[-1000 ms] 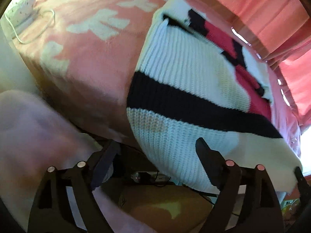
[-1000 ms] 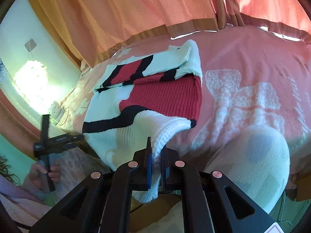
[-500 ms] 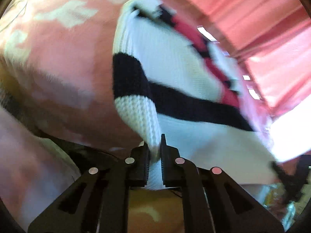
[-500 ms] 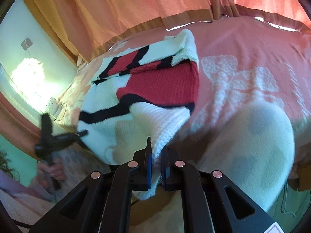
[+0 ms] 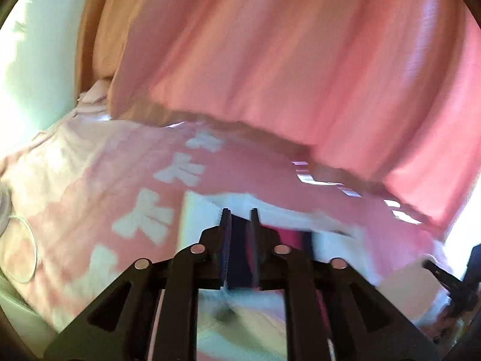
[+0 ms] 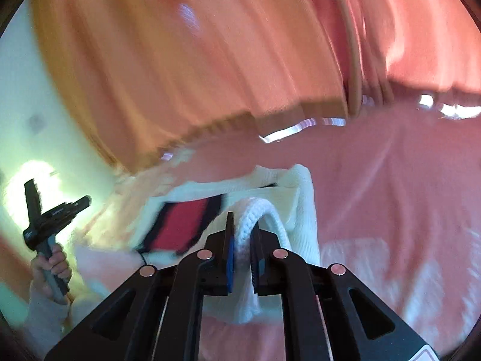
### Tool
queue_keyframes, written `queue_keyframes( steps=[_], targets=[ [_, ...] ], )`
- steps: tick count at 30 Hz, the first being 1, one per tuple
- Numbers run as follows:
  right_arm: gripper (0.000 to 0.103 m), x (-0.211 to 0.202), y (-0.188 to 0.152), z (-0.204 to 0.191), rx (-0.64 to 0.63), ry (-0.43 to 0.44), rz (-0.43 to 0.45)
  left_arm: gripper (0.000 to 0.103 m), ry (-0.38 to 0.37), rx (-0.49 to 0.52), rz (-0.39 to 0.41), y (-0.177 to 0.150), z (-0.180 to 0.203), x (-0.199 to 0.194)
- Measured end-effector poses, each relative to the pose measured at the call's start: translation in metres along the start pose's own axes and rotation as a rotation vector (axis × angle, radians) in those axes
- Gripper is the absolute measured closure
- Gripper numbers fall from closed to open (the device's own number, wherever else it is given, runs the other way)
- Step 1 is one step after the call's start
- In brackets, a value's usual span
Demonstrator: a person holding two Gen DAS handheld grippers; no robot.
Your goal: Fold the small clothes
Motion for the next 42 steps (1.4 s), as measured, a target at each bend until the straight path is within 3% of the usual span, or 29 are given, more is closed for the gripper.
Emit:
queue_keyframes(
  steps=[1,3,5,6,7,8,9,10,12,15,20,22,23,24,26,27,28,30,32,33,36,38,41,42],
  targets=[
    [0.085,0.028,0.011,0.014,0.034,-0.016,-0.031,0.079,0.028,-0.02,-0.052,0.007,-0.007,0.036],
    [0.085,0.078,0.023,0.05,0.146,-0.066,-0.095,0.082,0.081,-0.087,-0.152,0.003,-0.025,0.077],
    [0.084,0.091,0.024,0.061,0.184,-0.046,-0.096,0.08,0.001,-0.097,-0.19,-0.006,-0.021,0.088],
    [0.081,0.089,0.022,0.061,0.175,-0.032,-0.078,0.069,-0.044,-0.055,-0.173,-0.014,-0.013,0.079],
    [0.072,0.085,0.018,0.06,0.156,-0.033,-0.068,0.049,-0.08,-0.004,-0.155,-0.024,-0.004,0.067],
    [0.069,0.082,0.014,0.059,0.14,-0.036,-0.066,0.037,-0.113,0.046,-0.138,-0.036,0.004,0.054],
    [0.068,0.08,0.011,0.058,0.121,-0.038,-0.069,0.02,-0.148,0.122,-0.126,-0.053,0.014,0.039],
    [0.068,0.079,0.009,0.058,0.108,-0.034,-0.074,0.013,-0.177,0.19,-0.128,-0.068,0.027,0.032],
    [0.068,0.081,0.006,0.057,0.103,-0.033,-0.087,0.013,-0.209,0.309,-0.163,-0.092,0.053,0.035],
    [0.068,0.084,0.008,0.055,0.103,-0.031,-0.091,0.013,-0.24,0.395,-0.2,-0.102,0.086,0.057],
    [0.067,0.083,0.005,0.058,0.112,-0.045,-0.091,0.018,-0.25,0.411,-0.308,-0.109,0.118,0.116],
    [0.067,0.08,0.006,0.06,0.117,-0.049,-0.082,0.059,-0.322,0.4,-0.419,-0.123,0.127,0.133],
    [0.067,0.079,0.007,0.06,0.115,-0.053,-0.078,0.069,-0.333,0.404,-0.444,-0.129,0.129,0.137],
    [0.067,0.079,0.007,0.06,0.111,-0.051,-0.078,0.095,-0.333,0.416,-0.441,-0.13,0.13,0.137],
    [0.067,0.077,0.009,0.057,0.099,-0.046,-0.067,0.096,-0.366,0.399,-0.398,-0.122,0.129,0.122],
    [0.069,0.077,0.009,0.055,0.091,-0.046,-0.066,0.096,-0.385,0.368,-0.336,-0.106,0.126,0.107],
    [0.076,0.075,0.012,0.054,0.084,-0.053,-0.053,0.096,-0.392,0.329,-0.263,-0.085,0.118,0.09],
    [0.094,0.075,0.02,0.051,0.076,-0.045,-0.034,0.096,-0.397,0.246,-0.189,-0.049,0.1,0.071],
    [0.094,0.077,0.037,0.05,0.086,-0.023,-0.012,0.096,-0.338,0.146,-0.121,-0.007,0.071,0.065],
    [0.09,0.08,0.046,0.052,0.09,-0.019,-0.004,0.095,-0.303,0.113,-0.095,0.007,0.058,0.065],
    [0.056,0.083,0.071,0.066,0.119,-0.079,0.05,0.091,-0.104,-0.035,-0.062,0.043,-0.002,0.092],
    [0.05,0.075,0.073,0.077,0.17,-0.083,0.075,0.093,0.02,-0.116,-0.061,0.046,-0.036,0.114],
    [0.044,0.064,0.057,0.078,0.19,-0.057,0.04,0.082,-0.005,-0.169,-0.135,0.024,-0.053,0.13],
    [0.043,0.063,0.05,0.077,0.185,-0.063,0.019,0.069,-0.023,-0.18,-0.147,0.015,-0.052,0.13]
  ],
)
Point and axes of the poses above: each gripper's, at about its wrist camera, not at the fingertips, and x roughly the way its jaws point, z to its right, y to its top, the point moved 10 cm from there along x, roughly the way its jaws point, and after that the axes turned 12 degrees about -z, right-handed, at the moved point
